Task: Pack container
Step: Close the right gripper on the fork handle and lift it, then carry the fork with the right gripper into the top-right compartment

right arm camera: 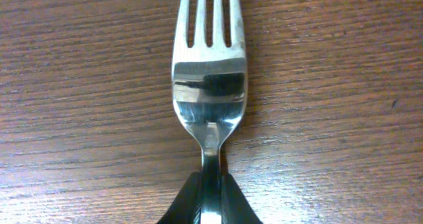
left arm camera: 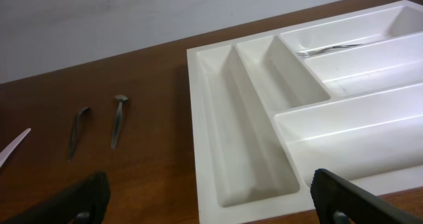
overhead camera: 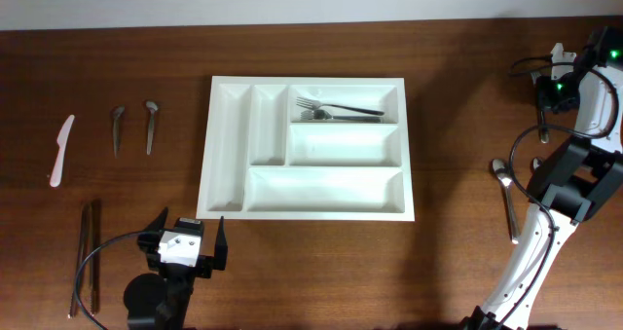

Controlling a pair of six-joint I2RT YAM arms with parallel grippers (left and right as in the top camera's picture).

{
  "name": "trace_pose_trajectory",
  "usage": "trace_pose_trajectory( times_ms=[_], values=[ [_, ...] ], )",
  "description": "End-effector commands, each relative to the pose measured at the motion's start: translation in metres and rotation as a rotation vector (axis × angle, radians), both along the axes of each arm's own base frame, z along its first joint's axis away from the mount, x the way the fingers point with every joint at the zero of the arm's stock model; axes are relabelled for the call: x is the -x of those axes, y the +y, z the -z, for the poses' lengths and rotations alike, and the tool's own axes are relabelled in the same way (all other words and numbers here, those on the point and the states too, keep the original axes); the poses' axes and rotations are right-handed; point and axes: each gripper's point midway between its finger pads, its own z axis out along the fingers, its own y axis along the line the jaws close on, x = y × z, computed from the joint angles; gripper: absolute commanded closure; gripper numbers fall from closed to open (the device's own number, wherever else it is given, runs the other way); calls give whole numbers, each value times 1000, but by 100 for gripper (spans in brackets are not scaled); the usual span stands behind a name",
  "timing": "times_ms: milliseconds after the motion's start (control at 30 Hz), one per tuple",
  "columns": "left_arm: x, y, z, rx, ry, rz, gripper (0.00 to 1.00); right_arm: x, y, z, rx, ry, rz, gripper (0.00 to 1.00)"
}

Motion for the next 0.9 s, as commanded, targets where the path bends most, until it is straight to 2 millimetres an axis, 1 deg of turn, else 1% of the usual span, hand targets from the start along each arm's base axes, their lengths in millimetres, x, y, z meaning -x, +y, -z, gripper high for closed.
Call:
trace_pose_trajectory(
  times_ms=[0, 167, 300, 433, 533, 633, 767, 867],
  values=[
    [0, 2, 0, -14, -4, -9, 1, 10, -3, 27, -12, 54, 16, 92],
    [0, 2, 0, -14, -4, -9, 1, 9, -3, 24, -9, 50, 15, 96],
    [0, 2, 0, -14, -4, -9, 1, 4, -4, 12, 1, 30, 13, 96],
    [0, 2, 0, -14, -4, -9, 1, -2, -5, -9, 20, -5, 8, 96],
    [0, 2, 0, -14, -4, -9, 1, -10, 0, -26, 35, -33, -5, 96],
    [0, 2, 0, -14, -4, -9, 1, -19, 11, -44, 52, -63, -33, 96],
    [0, 2, 0, -14, -4, -9, 1, -35, 36, -69, 83, -106, -108, 96],
    [0, 2, 0, -14, -4, -9, 1, -47, 59, -88, 102, -138, -166, 96]
  ],
)
